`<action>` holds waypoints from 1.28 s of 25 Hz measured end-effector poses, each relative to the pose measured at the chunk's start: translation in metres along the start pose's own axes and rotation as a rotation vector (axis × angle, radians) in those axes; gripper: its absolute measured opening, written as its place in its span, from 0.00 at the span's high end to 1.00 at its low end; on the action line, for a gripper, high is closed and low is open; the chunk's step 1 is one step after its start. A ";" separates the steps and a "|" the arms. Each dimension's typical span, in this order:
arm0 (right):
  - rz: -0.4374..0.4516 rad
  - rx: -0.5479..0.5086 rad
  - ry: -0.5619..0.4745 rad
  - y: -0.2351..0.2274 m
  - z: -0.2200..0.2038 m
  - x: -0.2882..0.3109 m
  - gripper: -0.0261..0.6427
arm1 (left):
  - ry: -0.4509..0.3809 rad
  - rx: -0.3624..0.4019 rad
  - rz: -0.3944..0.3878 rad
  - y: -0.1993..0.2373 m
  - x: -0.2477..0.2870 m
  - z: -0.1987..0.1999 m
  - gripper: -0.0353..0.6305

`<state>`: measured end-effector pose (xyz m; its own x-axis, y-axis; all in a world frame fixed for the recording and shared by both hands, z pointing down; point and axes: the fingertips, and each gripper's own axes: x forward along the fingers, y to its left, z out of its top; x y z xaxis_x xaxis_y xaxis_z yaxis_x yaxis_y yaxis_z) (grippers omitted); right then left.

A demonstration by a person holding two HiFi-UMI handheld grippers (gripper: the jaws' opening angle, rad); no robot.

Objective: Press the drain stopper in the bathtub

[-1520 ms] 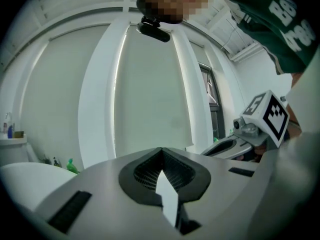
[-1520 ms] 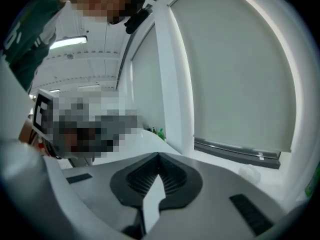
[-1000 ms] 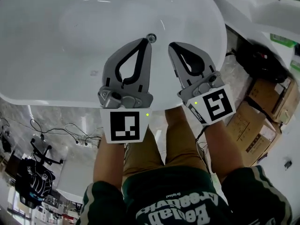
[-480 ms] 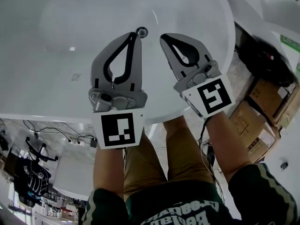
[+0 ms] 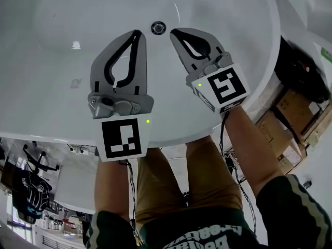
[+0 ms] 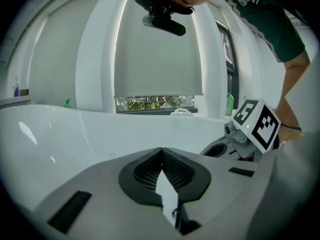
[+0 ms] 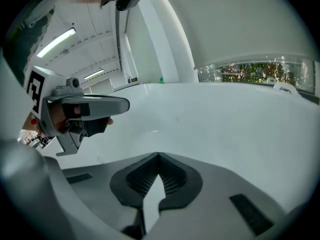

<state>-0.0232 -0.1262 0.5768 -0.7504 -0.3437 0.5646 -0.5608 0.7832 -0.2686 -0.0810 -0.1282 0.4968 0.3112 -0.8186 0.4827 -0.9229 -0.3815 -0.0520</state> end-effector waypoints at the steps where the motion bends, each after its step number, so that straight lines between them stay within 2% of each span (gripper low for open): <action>1: 0.002 0.005 0.009 -0.001 -0.004 0.007 0.94 | 0.002 -0.006 0.000 0.003 0.003 -0.005 0.94; 7: 0.029 -0.013 0.084 -0.010 -0.039 0.049 0.94 | 0.048 -0.012 -0.009 0.018 0.018 -0.040 0.94; 11: 0.014 -0.031 0.123 -0.024 -0.063 0.070 0.94 | 0.075 -0.020 -0.011 0.026 0.022 -0.057 0.94; 18: -0.023 0.002 0.202 -0.041 -0.112 0.100 0.94 | 0.079 -0.088 -0.005 0.024 0.028 -0.074 0.94; 25: 0.000 -0.010 0.295 -0.026 -0.158 0.127 0.94 | 0.064 -0.172 0.013 0.027 0.028 -0.087 0.94; 32: 0.000 -0.031 0.370 -0.021 -0.188 0.146 0.94 | 0.084 -0.220 -0.013 0.018 0.024 -0.104 0.94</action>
<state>-0.0552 -0.0955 0.8118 -0.5696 -0.1374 0.8104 -0.5458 0.8004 -0.2479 -0.1136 -0.1102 0.5982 0.3120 -0.7721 0.5537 -0.9489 -0.2817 0.1420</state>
